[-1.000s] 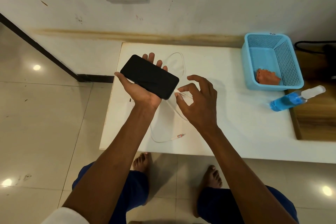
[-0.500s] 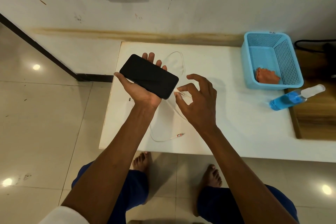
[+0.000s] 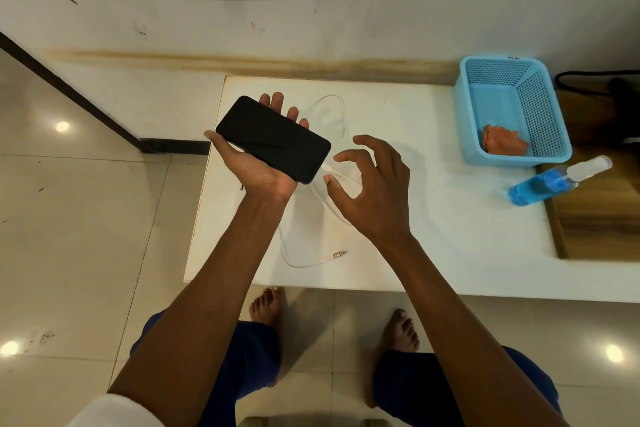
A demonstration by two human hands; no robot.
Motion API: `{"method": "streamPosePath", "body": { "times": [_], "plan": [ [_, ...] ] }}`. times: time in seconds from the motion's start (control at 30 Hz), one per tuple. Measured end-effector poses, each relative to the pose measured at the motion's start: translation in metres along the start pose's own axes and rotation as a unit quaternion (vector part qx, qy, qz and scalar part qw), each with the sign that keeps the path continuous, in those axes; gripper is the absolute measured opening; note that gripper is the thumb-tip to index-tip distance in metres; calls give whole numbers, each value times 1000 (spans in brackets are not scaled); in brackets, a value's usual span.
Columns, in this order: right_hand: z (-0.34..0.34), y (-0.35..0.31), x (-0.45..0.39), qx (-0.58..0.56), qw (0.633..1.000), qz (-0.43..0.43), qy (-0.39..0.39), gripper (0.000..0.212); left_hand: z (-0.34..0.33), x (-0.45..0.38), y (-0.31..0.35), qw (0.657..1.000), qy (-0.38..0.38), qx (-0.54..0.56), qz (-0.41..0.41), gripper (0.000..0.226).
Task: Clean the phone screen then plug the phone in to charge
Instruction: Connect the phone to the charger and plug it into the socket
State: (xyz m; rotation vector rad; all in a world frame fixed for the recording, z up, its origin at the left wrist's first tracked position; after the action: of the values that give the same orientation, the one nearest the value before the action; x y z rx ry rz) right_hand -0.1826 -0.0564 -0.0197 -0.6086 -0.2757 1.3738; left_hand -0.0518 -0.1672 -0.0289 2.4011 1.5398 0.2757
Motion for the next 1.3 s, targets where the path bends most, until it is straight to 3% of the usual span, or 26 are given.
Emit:
{"method": "streamPosePath", "body": {
  "times": [0.3, 0.6, 0.7, 0.93, 1.13, 1.3],
  "plan": [
    [-4, 2, 2, 3, 999, 9, 31, 16, -1, 2, -4, 1000, 6, 3, 3, 93],
    [-3, 2, 1, 10, 1000, 6, 11, 25, -1, 1, -1, 1000, 1, 4, 5, 93],
    [2, 6, -4, -72, 997, -20, -20, 34, 0, -1, 3, 1000, -8, 9, 3, 96],
    [18, 31, -10, -342, 927, -139, -59, 19, -5, -1, -7, 998, -15, -1, 64, 95],
    [21, 32, -12, -460, 863, -157, -139, 22, -10, -3, -24, 988, -39, -26, 145, 93],
    [21, 32, -9, -496, 838, -163, -155, 25, -12, -2, -38, 979, -42, -45, 192, 92]
  ]
}}
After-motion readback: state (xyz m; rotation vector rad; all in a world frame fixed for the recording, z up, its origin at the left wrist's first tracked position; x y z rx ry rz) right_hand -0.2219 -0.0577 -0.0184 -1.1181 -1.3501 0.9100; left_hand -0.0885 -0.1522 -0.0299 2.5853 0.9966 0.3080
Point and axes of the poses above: each hand's wrist, its own x-axis away from the middle knuckle, its own z-axis out of the back of the hand, y = z × x, the point moved 3 cm from there along -x, towards the middle knuckle, and after that the axes turned 15 degrees about -y, right-handed, at the moved point
